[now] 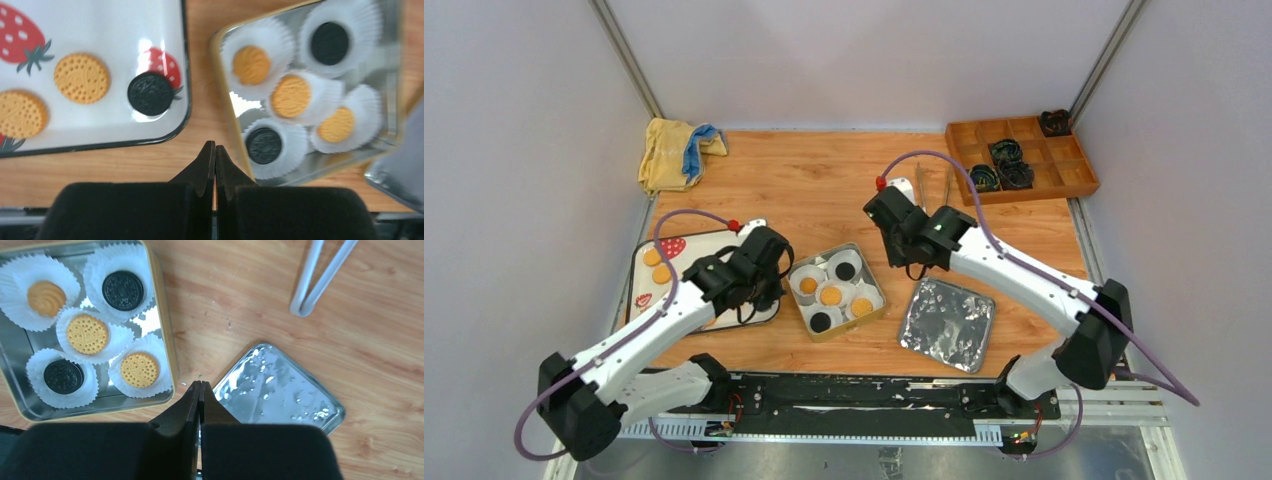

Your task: Pack the cookies

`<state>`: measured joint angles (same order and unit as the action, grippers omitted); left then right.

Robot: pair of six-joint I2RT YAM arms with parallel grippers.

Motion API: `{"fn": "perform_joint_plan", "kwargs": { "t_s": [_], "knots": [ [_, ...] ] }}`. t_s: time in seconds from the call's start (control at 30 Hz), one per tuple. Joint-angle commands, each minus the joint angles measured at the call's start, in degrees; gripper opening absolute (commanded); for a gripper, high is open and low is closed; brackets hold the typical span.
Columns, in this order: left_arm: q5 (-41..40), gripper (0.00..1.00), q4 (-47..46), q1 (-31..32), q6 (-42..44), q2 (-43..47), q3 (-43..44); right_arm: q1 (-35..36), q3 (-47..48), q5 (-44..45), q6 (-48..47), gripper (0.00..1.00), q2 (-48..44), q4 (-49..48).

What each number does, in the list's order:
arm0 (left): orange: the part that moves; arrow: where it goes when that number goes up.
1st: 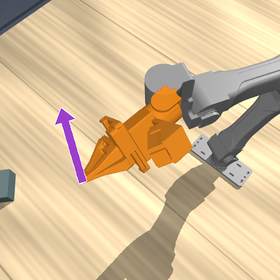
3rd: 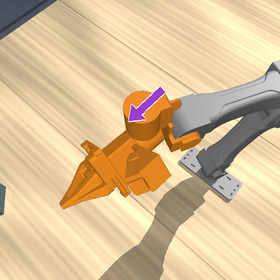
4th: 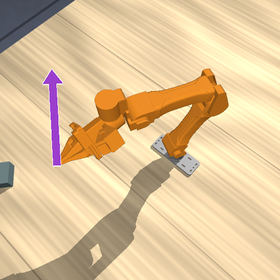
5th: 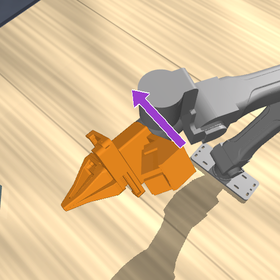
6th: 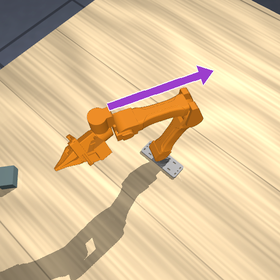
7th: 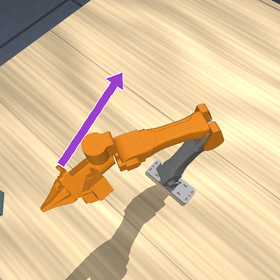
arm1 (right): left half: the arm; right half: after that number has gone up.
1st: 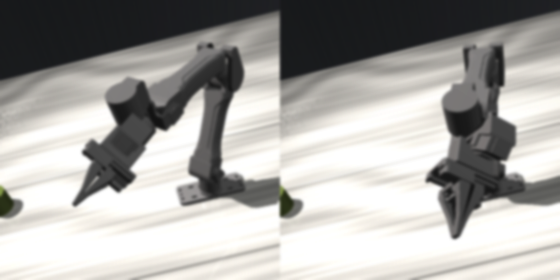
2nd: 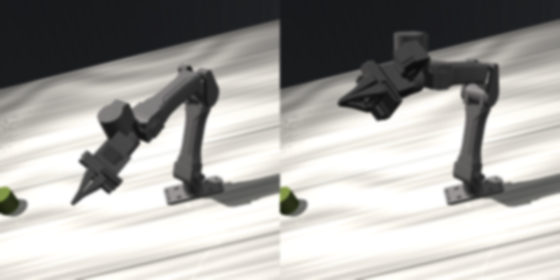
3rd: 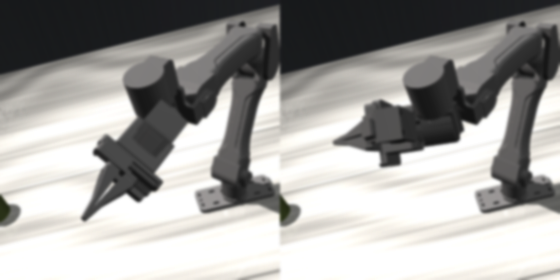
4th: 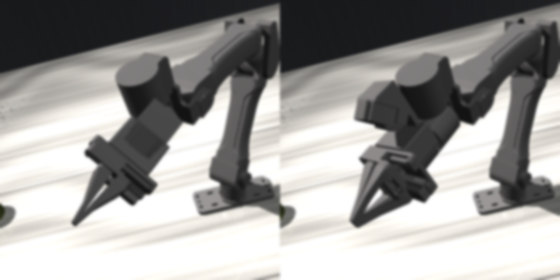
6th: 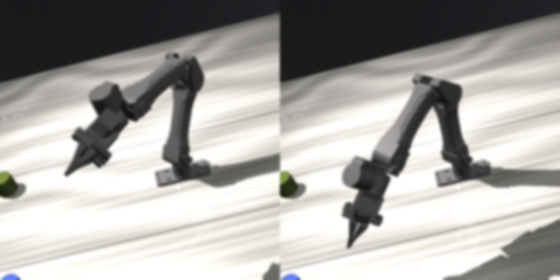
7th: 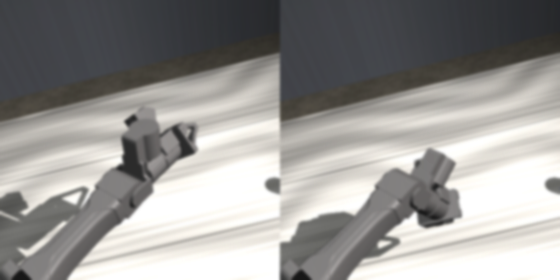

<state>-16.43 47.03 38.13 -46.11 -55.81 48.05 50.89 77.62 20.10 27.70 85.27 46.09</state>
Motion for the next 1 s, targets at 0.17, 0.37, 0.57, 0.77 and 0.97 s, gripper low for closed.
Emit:
{"fn": "perform_joint_plan", "kwargs": {
  "t_s": [0.17,0.37,0.57,0.77,0.97],
  "knots": [
    [-7.03,0.0,1.49,2.55,-5.62,-13.47,-2.89,-5.94,-11.67,4.04,0.87,0.23,-11.33,3.11],
    [-5.48,0.0,-6.55,2.49,-4.08,-20.67,-2.72,-7.73,-20.32,2.37,5.51,0.49,-15.52,3.51],
    [-3.24,0.0,-14.74,2.48,-2.58,-29.19,-0.44,-9.5,-27.06,1.4,10.31,0.5,-16.94,4.04],
    [-5.52,0.0,-15.76,2.43,0.49,-34.52,5.32,-11.6,-32.58,1.35,16.78,0.45,-20.37,6.62],
    [-7.85,0.0,-12.53,2.25,1.92,-35.0,10.12,-14.29,-36.06,2.86,23.83,0.45,-23.38,11.64]
  ]
}}
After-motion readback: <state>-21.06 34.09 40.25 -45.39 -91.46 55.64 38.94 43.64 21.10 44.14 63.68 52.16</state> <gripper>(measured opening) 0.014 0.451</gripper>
